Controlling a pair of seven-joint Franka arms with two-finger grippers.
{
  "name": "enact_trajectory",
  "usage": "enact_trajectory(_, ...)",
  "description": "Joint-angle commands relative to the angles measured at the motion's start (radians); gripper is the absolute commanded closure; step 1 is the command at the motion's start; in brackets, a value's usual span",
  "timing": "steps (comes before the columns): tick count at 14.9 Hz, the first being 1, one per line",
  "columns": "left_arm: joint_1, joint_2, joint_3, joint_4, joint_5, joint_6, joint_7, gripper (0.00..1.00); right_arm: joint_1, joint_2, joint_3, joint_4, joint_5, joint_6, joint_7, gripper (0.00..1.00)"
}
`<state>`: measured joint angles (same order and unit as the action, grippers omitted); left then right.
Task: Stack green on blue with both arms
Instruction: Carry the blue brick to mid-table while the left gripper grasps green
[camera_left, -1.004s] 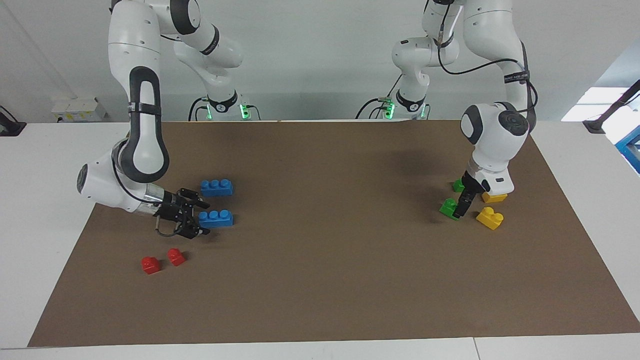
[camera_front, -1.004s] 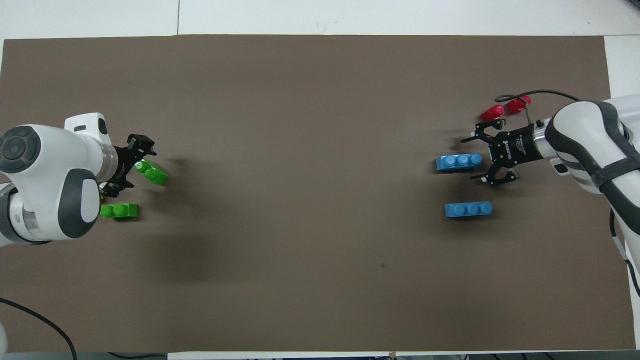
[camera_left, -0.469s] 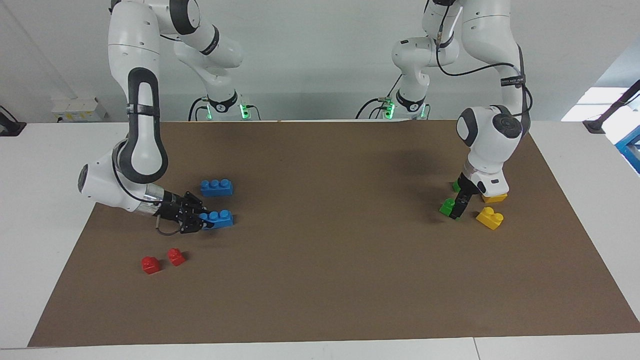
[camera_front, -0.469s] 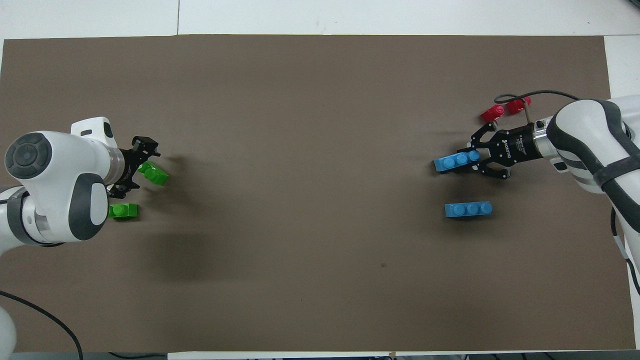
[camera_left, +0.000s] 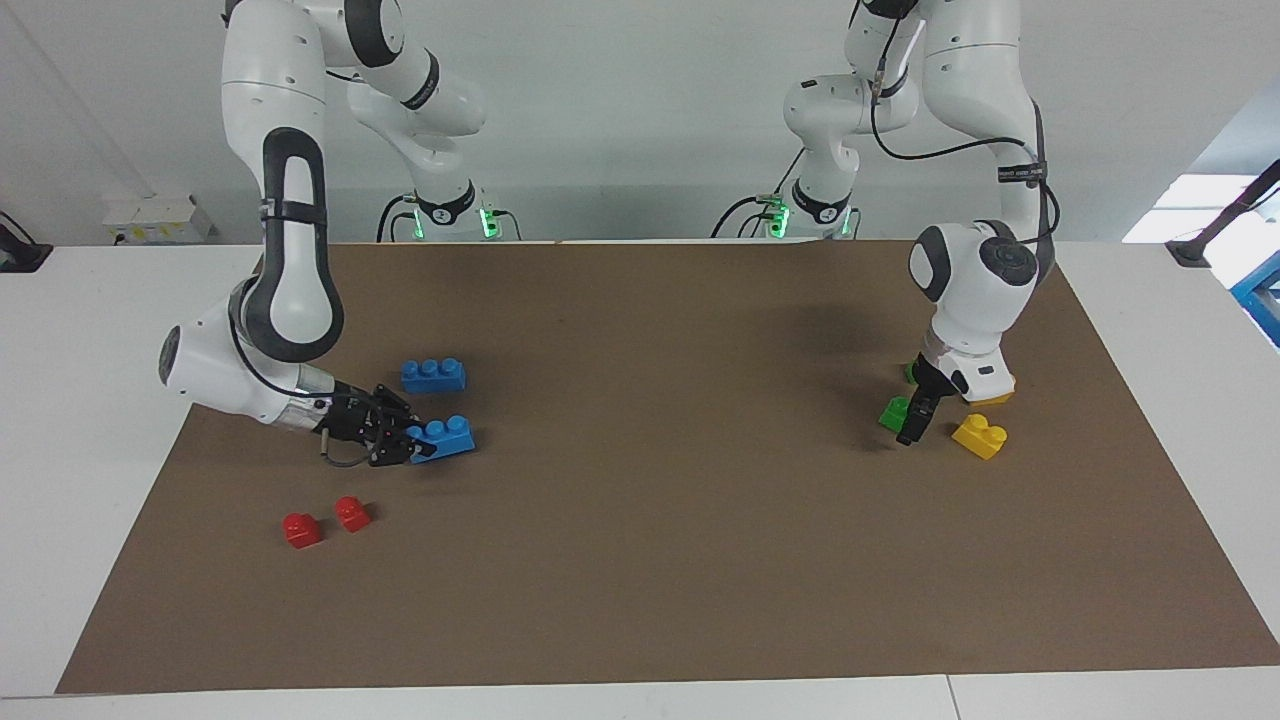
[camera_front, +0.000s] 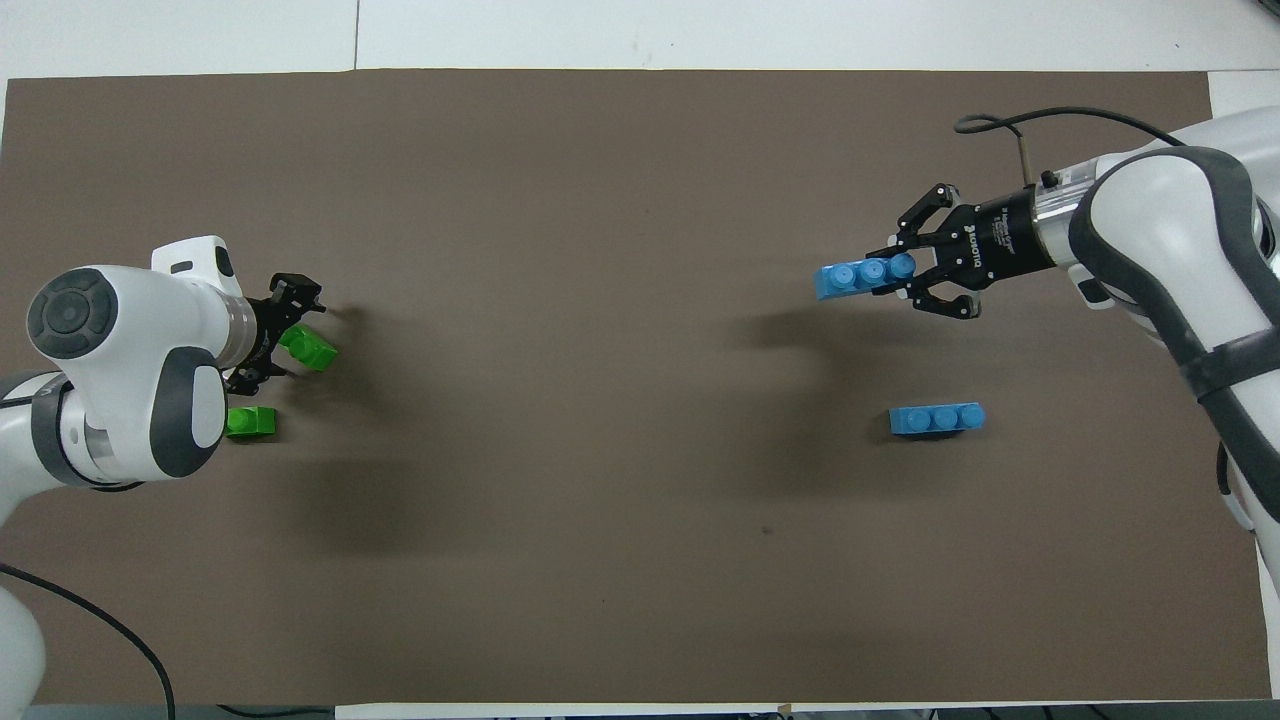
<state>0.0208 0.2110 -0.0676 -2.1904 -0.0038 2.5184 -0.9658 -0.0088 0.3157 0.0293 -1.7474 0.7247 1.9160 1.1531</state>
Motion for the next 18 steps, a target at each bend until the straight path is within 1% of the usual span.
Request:
enact_trajectory(1, -0.012, -0.001, 0.011, -0.009, -0.008, 0.022, -0.005, 0.05, 0.087, -0.020, 0.000, -0.001, 0.018, 0.006, 0.153, 1.00)
enact_trajectory(3, -0.012, -0.001, 0.011, -0.005, -0.008, 0.020, -0.002, 0.11, 0.165, -0.020, 0.003, -0.009, 0.059, 0.098, 0.282, 1.00)
enact_trajectory(5, -0.012, 0.001, 0.011, -0.003, -0.008, 0.022, -0.005, 0.26, 0.265, -0.026, 0.003, -0.052, 0.067, 0.209, 0.348, 1.00)
enact_trajectory(6, -0.012, 0.001, 0.011, -0.002, -0.008, 0.022, -0.005, 0.38, 0.306, -0.036, 0.003, -0.090, 0.067, 0.271, 0.355, 1.00)
enact_trajectory(7, -0.010, 0.001, 0.011, -0.002, -0.008, 0.022, 0.004, 0.63, 0.341, -0.037, 0.003, -0.119, 0.071, 0.322, 0.356, 1.00)
enact_trajectory(8, -0.010, 0.001, 0.011, 0.000, -0.008, 0.022, 0.007, 0.79, 0.361, -0.032, 0.004, -0.133, 0.099, 0.355, 0.358, 1.00)
enact_trajectory(9, -0.009, 0.001, 0.011, 0.001, -0.008, 0.020, 0.009, 0.92, 0.386, -0.023, 0.004, -0.144, 0.123, 0.380, 0.352, 1.00)
enact_trajectory(10, -0.009, 0.002, 0.012, 0.003, -0.008, 0.020, 0.007, 1.00, 0.407, -0.020, 0.004, -0.162, 0.128, 0.414, 0.347, 1.00)
enact_trajectory(12, -0.010, 0.002, 0.012, 0.011, -0.008, 0.016, 0.007, 1.00, 0.455, 0.000, 0.004, -0.194, 0.157, 0.501, 0.324, 1.00)
enact_trajectory(15, -0.013, 0.008, 0.011, 0.037, -0.008, -0.004, 0.004, 1.00, 0.460, 0.028, 0.004, -0.221, 0.269, 0.531, 0.180, 1.00)
enact_trajectory(16, -0.015, 0.005, 0.009, 0.055, -0.008, -0.030, -0.001, 1.00, 0.463, 0.029, 0.004, -0.233, 0.291, 0.555, 0.146, 1.00)
enact_trajectory(18, -0.041, -0.005, 0.011, 0.124, -0.008, -0.151, -0.020, 1.00, 0.484, 0.045, 0.004, -0.241, 0.309, 0.578, 0.100, 1.00)
